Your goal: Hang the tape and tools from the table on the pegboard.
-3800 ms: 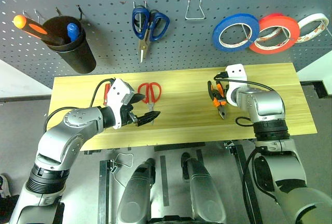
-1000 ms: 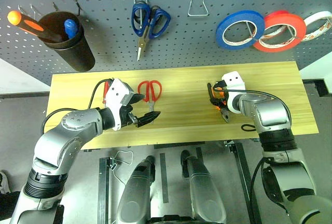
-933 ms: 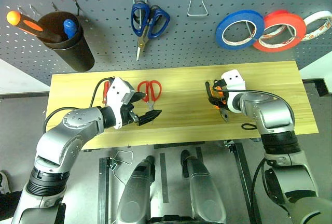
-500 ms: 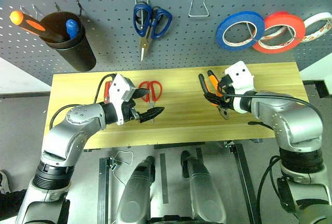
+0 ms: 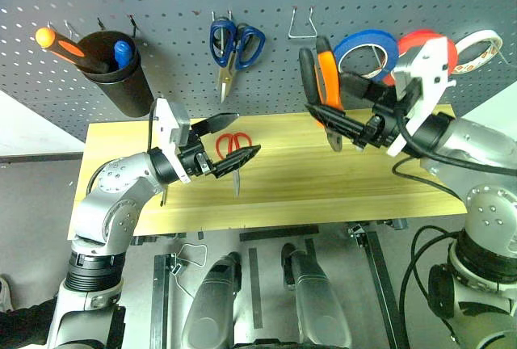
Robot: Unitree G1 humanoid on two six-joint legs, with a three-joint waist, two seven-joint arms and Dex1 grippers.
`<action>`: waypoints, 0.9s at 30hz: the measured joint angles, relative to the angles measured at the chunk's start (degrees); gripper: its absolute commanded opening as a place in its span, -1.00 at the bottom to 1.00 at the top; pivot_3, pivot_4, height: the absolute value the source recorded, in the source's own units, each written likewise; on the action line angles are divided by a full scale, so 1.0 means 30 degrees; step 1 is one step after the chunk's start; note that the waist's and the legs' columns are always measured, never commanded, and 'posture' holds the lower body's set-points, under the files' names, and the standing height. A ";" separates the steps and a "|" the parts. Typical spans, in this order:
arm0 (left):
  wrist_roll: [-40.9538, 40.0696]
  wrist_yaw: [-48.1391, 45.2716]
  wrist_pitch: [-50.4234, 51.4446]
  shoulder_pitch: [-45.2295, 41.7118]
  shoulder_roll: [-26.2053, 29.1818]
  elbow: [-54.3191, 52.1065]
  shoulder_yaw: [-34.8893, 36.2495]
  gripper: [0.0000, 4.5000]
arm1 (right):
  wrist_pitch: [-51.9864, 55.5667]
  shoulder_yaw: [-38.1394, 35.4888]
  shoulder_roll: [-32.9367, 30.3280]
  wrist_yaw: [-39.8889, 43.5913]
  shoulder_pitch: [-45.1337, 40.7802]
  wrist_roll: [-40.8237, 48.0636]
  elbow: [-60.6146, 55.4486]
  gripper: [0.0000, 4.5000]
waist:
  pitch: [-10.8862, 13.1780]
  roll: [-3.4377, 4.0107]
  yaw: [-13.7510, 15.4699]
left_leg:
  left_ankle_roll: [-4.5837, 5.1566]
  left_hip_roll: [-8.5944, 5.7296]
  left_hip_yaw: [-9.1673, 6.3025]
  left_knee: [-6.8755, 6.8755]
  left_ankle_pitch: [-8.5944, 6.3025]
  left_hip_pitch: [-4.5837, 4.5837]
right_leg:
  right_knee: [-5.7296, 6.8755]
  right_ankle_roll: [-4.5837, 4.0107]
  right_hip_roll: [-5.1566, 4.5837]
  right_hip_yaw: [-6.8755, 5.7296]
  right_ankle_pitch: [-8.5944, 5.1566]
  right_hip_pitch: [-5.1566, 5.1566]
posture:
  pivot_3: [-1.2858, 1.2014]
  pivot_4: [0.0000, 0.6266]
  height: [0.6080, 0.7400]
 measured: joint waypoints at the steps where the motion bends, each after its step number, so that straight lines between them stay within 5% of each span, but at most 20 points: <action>1: -0.0138 0.0156 -0.0188 0.0001 -0.0257 0.0002 0.0343 1.00 | -0.0161 0.0022 0.0029 -0.0281 -0.0320 0.0007 0.0015 0.30 | -0.0055 0.0001 -0.0001 | 0.0001 0.0000 0.0000 0.0015 0.0000 0.0000 | 0.0004 0.0000 -0.0001 0.0000 0.0000 0.0004 | 0.08 -0.23 1.00; 8: -0.0165 0.1093 -0.1467 0.0118 -0.0914 0.0082 0.1057 1.00 | -0.2043 0.1092 0.1062 -0.2235 -0.2856 -0.0415 0.1326 0.30 | -0.0361 -0.0004 -0.0019 | 0.0004 0.0000 -0.0010 0.0148 -0.0001 0.0011 | 0.0066 -0.0004 0.0006 -0.0007 0.0028 0.0055 | 0.08 -0.25 1.00; 18: 0.0951 0.1734 -0.2992 0.0055 -0.1304 0.1032 0.0887 1.00 | -0.7977 0.3051 0.3495 -0.5360 -0.6308 -0.4632 0.7636 0.30 | -0.0586 -0.0017 -0.0051 | 0.0015 0.0000 -0.0001 0.0164 0.0030 0.0018 | 0.0063 -0.0006 0.0014 0.0001 0.0083 0.0064 | 0.08 -0.24 1.00; 27: 0.0948 0.1943 -0.3021 0.0446 -0.1355 0.0984 0.0480 1.00 | -1.0239 0.4074 0.5347 -0.6791 -0.6709 -0.6587 1.0013 0.30 | -0.0590 -0.0014 -0.0115 | 0.0013 0.0006 0.0003 0.0161 0.0032 0.0017 | 0.0083 -0.0007 0.0020 0.0006 0.0083 0.0046 | 0.08 -0.22 1.00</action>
